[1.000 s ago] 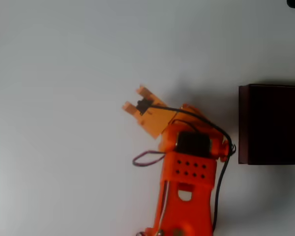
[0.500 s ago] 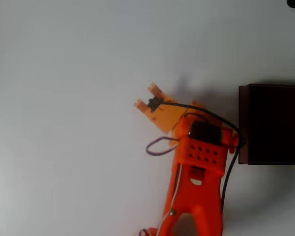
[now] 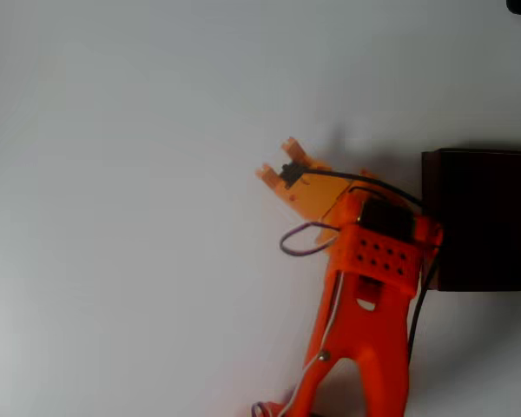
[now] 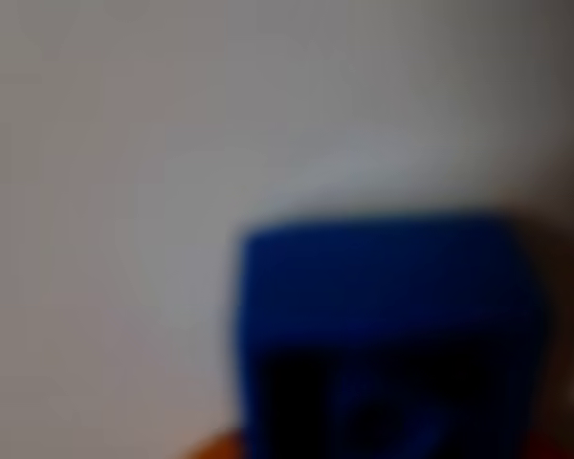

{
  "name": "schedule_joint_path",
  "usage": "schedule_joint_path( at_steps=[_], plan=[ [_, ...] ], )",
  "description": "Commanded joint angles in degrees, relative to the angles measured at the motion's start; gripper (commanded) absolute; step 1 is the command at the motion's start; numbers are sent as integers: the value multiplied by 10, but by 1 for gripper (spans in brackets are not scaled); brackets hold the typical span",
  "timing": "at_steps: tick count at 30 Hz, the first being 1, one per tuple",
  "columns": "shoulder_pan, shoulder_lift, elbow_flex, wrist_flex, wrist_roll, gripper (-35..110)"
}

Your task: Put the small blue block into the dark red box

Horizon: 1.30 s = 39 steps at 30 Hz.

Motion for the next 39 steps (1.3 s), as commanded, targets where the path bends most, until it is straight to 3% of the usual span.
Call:
schedule_joint_path(
  at_steps=[1, 8, 17, 29, 35, 39],
  plan=[
    [17, 4, -6, 16, 7, 0],
    [21, 60, -4, 54, -3, 0],
    [125, 231, -106, 205, -42, 0],
    [247, 88, -178, 119, -81, 0],
    [242, 12, -180, 91, -85, 29],
    [216, 54, -120, 79, -85, 25]
  ],
)
